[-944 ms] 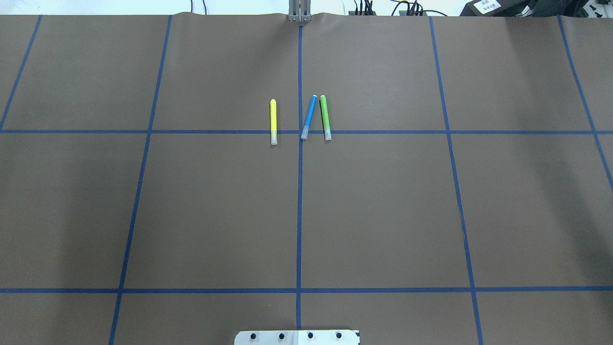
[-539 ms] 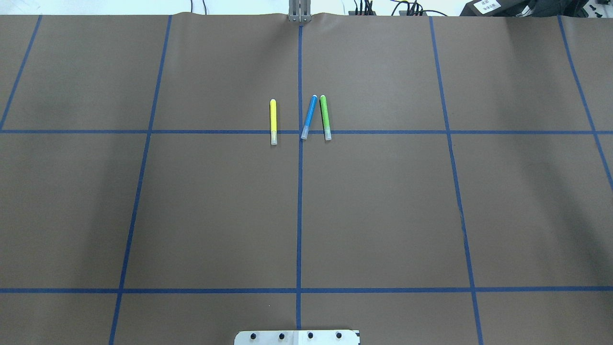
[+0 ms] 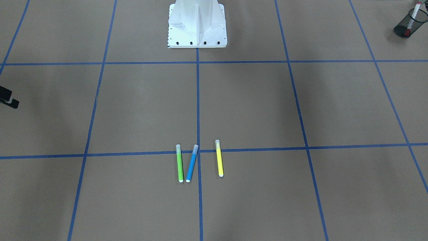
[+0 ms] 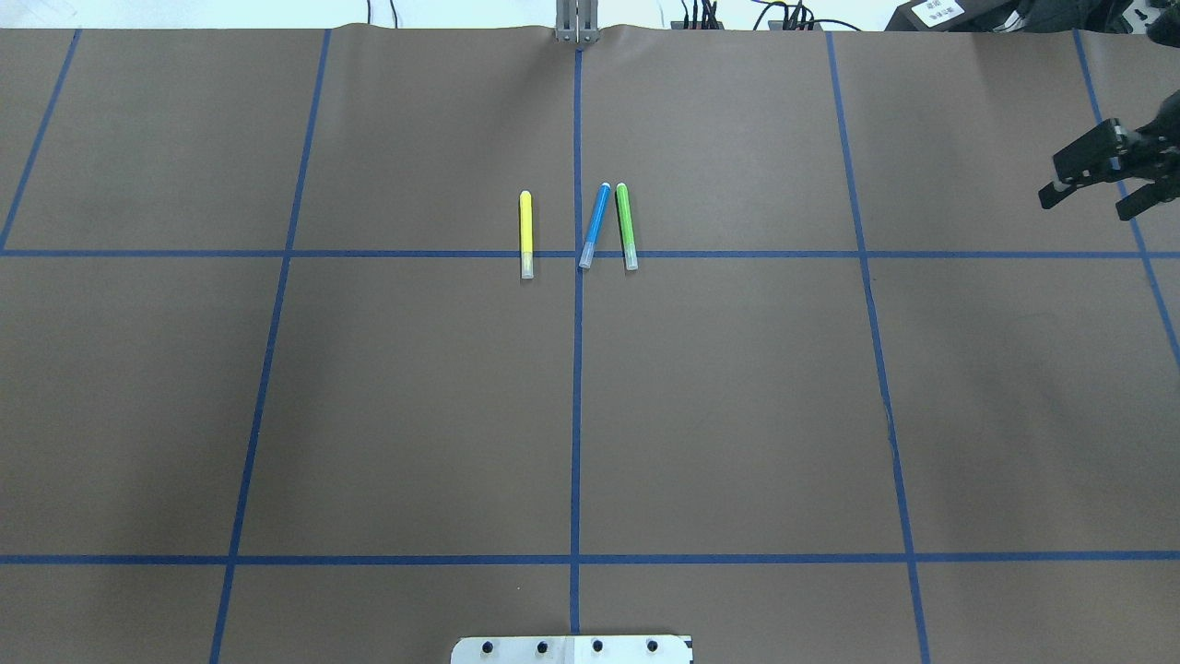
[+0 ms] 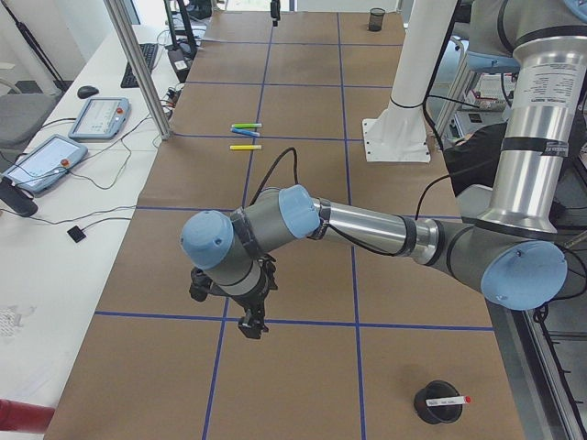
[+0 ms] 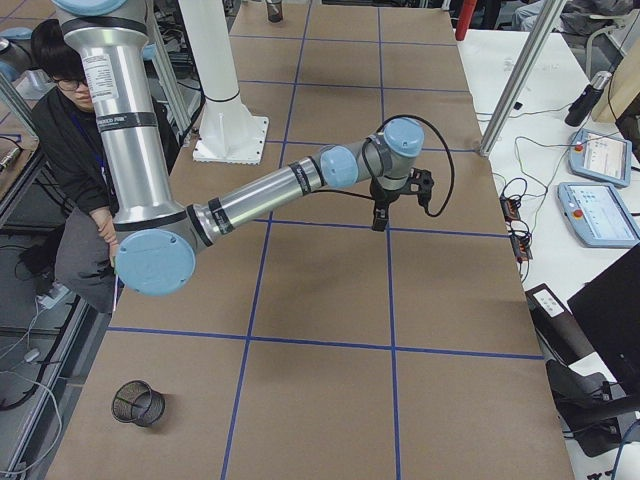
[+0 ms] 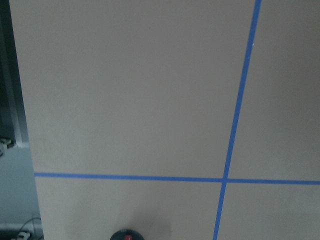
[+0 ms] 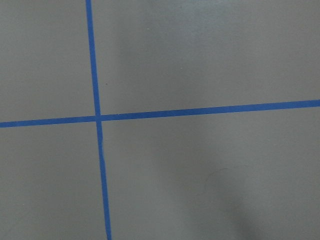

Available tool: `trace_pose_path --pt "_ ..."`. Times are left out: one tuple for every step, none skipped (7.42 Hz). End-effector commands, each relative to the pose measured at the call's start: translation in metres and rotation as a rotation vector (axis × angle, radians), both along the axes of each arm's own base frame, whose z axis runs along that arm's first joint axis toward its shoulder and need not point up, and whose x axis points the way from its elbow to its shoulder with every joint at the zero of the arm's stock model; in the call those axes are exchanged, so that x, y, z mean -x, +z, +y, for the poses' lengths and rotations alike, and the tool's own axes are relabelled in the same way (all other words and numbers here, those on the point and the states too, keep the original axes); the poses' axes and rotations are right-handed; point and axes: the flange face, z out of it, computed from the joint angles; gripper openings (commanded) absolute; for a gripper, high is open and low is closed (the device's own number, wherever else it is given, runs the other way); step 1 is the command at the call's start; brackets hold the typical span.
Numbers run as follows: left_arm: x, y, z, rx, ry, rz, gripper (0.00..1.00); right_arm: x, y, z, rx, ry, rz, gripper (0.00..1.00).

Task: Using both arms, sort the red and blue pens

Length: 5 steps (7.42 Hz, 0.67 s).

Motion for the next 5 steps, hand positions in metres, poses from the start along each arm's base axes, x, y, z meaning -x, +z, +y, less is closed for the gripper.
trace_pose_path --pt "-0.066 -0.02 -0.035 -0.076 -0.013 -0.022 1.0 0.084 -0.052 -0.006 -0.072 -0.035 0.068 1.0" --pt "-0.084 -0.033 -0.049 -0.089 -0.09 -0.02 1.0 0.122 -0.072 -0.012 -0.074 -0.055 0.063 1.0" --pt "-0.103 -0.044 -0.057 -0.077 -0.156 -0.019 1.0 0.161 -0.101 -0.025 -0.075 -0.072 0.052 1.0" --pt "-0.12 -0.048 -0.06 -0.098 -0.138 -0.011 1.0 0.194 -0.12 -0.026 -0.072 -0.061 0.065 1.0" --pt "-0.132 -0.051 -0.065 -0.129 -0.119 -0.005 1.0 0.216 -0.13 -0.019 -0.059 -0.041 0.08 1.0"
